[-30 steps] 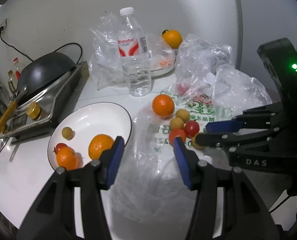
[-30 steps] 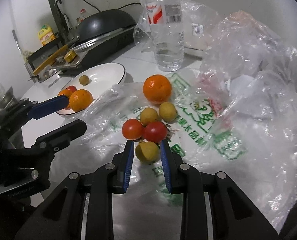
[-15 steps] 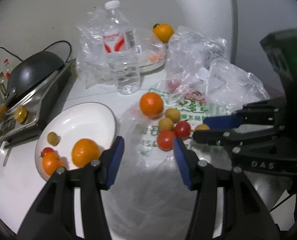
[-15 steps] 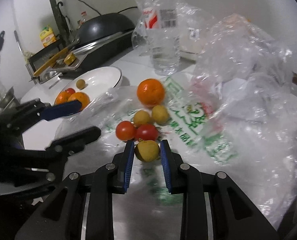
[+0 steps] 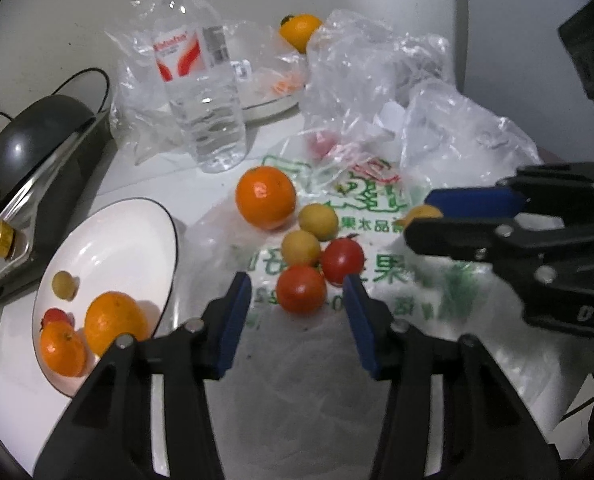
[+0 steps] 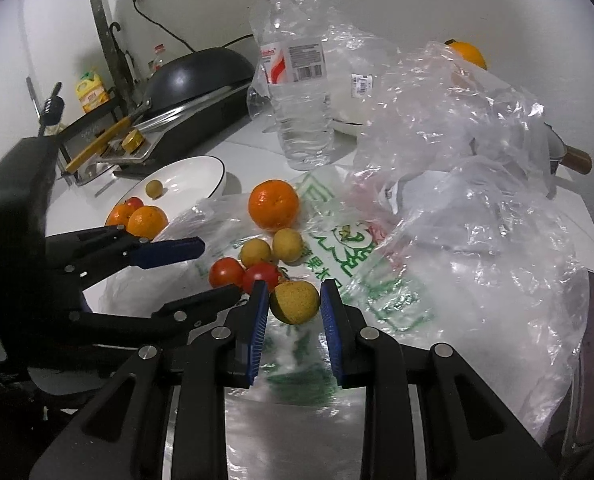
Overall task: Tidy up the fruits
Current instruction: 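Grasp a yellow-green fruit with the right tool while the left tool closes on a red tomato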
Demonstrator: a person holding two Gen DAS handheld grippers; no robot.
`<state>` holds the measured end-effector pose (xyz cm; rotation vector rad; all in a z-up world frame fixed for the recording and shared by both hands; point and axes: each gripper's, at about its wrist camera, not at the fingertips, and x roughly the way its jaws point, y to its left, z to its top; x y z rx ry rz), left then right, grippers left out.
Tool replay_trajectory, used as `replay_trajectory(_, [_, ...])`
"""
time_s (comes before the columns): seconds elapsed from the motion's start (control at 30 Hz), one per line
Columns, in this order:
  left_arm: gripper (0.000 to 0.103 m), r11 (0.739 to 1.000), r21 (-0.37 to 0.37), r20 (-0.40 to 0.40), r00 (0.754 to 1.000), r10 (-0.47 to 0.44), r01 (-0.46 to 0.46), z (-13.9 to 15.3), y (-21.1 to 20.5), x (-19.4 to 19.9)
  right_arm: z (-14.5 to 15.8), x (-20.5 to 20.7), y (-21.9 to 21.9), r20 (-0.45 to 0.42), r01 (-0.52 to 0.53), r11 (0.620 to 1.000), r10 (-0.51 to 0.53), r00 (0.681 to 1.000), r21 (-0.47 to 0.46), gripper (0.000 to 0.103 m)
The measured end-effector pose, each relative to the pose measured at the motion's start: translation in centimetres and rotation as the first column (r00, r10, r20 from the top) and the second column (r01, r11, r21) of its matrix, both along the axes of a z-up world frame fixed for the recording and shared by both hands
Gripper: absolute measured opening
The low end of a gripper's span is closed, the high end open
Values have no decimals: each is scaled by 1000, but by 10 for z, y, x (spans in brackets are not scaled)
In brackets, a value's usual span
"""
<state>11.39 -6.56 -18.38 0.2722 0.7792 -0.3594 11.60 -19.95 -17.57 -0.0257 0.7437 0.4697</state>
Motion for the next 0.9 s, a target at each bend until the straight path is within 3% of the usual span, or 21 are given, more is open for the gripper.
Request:
replay_trajectory(0.17, [29, 1000, 6, -26, 1000, -2, 2, -6, -1, 8, -1, 0, -6, -1, 9, 1000, -9, 1000, 5, 29])
replay_trajectory(0.43, [29, 1000, -7, -25, 999, -22, 22, -5, 1, 6, 1, 1, -4, -2, 10, 1000, -10, 1000, 2, 29])
replay_trajectory(0.9, [29, 997, -77, 55, 998, -11, 15, 29, 36, -7, 17, 6, 22, 30, 5, 1000, -4, 1000, -26, 29])
